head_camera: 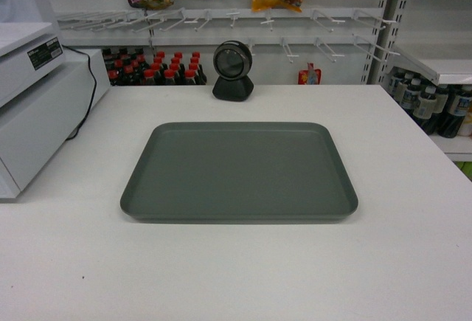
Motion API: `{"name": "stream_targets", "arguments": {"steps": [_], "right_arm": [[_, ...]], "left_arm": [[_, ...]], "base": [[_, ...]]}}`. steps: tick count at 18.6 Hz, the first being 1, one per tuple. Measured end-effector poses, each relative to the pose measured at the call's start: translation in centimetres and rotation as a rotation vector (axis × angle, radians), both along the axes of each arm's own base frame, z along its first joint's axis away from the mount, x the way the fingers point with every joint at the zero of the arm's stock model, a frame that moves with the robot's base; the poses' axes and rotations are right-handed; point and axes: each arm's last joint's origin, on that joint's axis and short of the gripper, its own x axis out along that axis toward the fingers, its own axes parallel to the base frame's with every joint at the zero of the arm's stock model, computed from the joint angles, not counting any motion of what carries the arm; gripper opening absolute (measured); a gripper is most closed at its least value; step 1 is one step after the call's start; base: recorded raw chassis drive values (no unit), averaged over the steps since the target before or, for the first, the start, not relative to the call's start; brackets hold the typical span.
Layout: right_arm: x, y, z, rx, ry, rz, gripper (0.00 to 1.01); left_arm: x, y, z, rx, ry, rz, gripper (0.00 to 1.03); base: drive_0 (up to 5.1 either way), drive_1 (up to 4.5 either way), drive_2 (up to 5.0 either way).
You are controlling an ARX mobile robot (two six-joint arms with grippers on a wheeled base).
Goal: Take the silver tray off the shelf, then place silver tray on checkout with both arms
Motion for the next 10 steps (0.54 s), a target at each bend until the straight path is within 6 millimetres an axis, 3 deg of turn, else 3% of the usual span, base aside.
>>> {"name": "stream_targets", "arguments": {"steps": [2, 10], "right_arm": [[0.0, 0.0, 0.0, 0.0, 0.0, 0.0, 1.0], [0.0, 0.0, 0.0, 0.0, 0.0, 0.0, 0.98]], "left_arm": [[0.0, 0.0, 0.0, 0.001, 0.0, 0.0, 1.0], [0.0, 0.0, 0.0, 0.0, 0.0, 0.0, 0.98]], "base": [[0.0, 0.0, 0.0], [0.0, 0.0, 0.0]]}}
